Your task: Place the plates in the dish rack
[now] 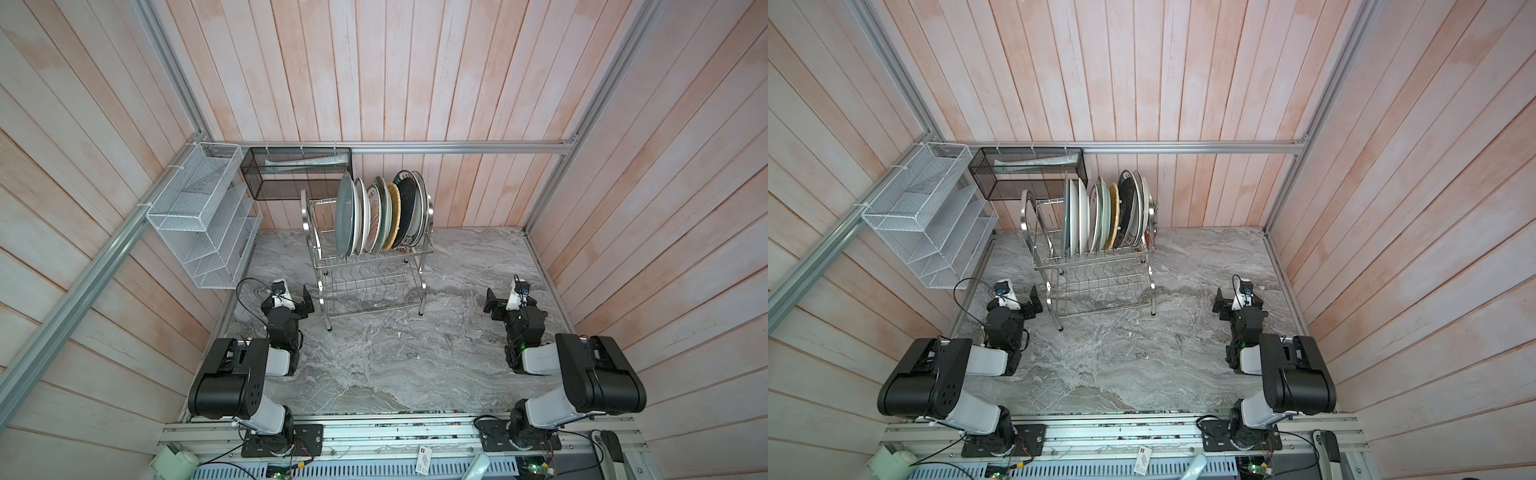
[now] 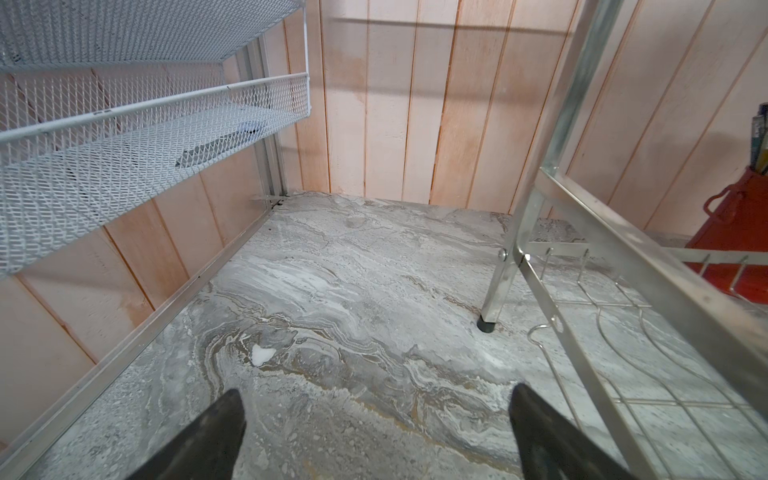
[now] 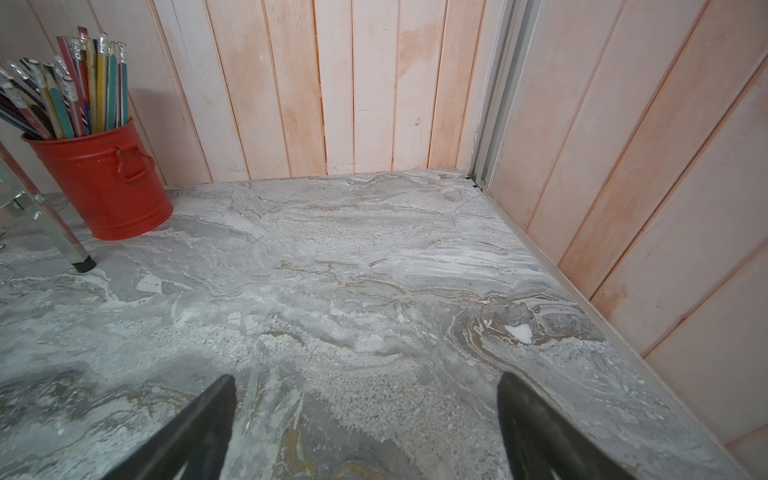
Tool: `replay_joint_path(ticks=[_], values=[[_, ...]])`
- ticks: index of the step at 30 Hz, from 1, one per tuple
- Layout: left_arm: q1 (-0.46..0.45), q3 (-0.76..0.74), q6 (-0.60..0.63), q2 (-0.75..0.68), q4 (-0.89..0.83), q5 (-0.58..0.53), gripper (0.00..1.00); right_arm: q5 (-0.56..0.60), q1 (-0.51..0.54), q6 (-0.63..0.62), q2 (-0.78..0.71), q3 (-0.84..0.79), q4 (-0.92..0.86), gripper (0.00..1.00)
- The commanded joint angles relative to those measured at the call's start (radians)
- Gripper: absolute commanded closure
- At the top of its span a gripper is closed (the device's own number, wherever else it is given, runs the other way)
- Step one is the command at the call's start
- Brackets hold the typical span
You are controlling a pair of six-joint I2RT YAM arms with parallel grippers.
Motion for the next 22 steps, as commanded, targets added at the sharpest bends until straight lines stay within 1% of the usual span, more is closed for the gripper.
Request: replay_joint_path(ticks=[1, 15, 18, 22], values=[[-0.001, 0.005, 0.004, -0.006, 0.001, -0.005, 0.0, 0.0, 0.004, -0.009, -0.007, 0.014, -0.009, 0.02], [-0.001, 0.006, 0.004, -0.004, -0.001, -0.005, 0.0, 0.0, 0.004, -0.01, -0.007, 0.014, -0.011, 0.02], [0.009, 0.015, 0.003, 0.0, -0.013, 0.024, 0.0, -0.001, 0.003, -0.01, -0.007, 0.015, -0.01, 0.02], [0.009, 0.005, 0.004, -0.008, -0.005, 0.023, 0.0, -0.001, 0.004, -0.009, -0.007, 0.014, -0.011, 0.02]])
